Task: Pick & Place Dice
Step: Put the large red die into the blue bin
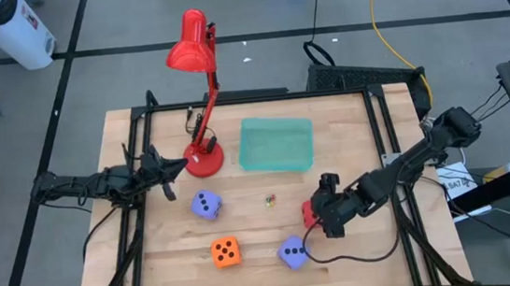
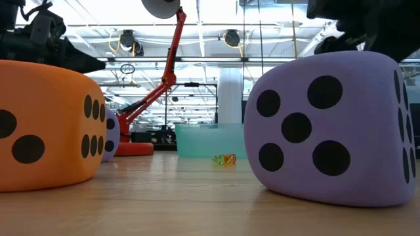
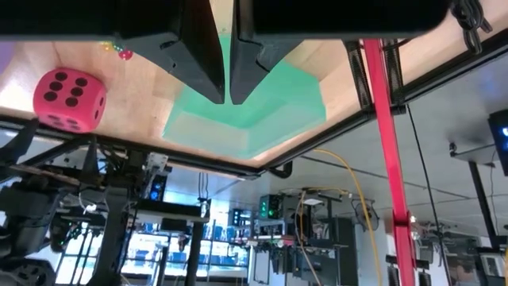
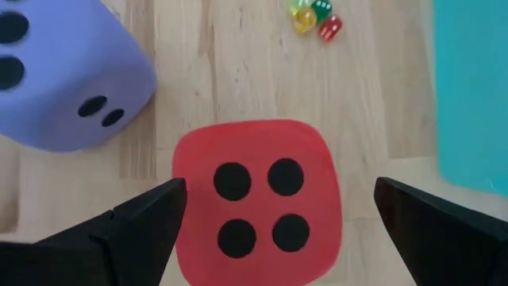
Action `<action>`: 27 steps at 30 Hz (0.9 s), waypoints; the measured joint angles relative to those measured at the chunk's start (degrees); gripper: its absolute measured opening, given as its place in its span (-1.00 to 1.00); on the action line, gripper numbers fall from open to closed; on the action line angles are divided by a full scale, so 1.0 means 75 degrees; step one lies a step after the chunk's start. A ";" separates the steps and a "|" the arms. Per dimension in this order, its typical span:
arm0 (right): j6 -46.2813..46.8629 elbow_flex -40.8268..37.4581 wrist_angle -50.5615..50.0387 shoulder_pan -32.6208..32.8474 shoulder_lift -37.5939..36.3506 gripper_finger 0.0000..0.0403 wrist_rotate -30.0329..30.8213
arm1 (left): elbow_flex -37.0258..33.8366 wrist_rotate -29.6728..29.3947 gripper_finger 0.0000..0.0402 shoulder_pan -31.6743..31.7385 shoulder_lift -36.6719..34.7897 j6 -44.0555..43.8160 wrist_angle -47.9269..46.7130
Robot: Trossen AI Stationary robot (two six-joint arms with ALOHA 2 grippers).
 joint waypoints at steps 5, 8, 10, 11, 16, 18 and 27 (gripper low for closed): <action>-0.0125 0.0009 -0.0015 0.0000 0.0195 0.98 -0.0050 | 0.0000 0.0001 -0.85 0.0000 0.0000 0.0011 -0.0085; -0.0146 0.0009 -0.0014 0.0001 0.0244 0.98 -0.0228 | 0.0000 0.0001 -0.85 0.0000 0.0000 0.0008 -0.0082; -0.0151 0.0009 -0.0044 0.0003 0.0241 0.98 -0.0227 | 0.0000 0.0001 -0.85 0.0000 0.0000 0.0003 -0.0082; -0.0148 0.0009 -0.0041 0.0000 0.0241 0.98 -0.0224 | 0.0000 0.0003 -0.85 0.0000 0.0000 -0.0010 -0.0082; -0.0330 0.0006 -0.0089 -0.0030 0.0157 0.98 -0.0178 | 0.0000 0.0004 -0.85 0.0000 -0.0001 -0.0013 -0.0081; -0.0442 0.0006 -0.0070 -0.0073 0.0122 0.99 -0.0169 | 0.0000 0.0004 -0.85 0.0000 0.0000 -0.0013 -0.0082; -0.0545 -0.0017 0.0020 -0.0175 -0.0210 0.99 -0.0197 | 0.0000 0.0007 -0.85 0.0000 0.0000 -0.0001 -0.0082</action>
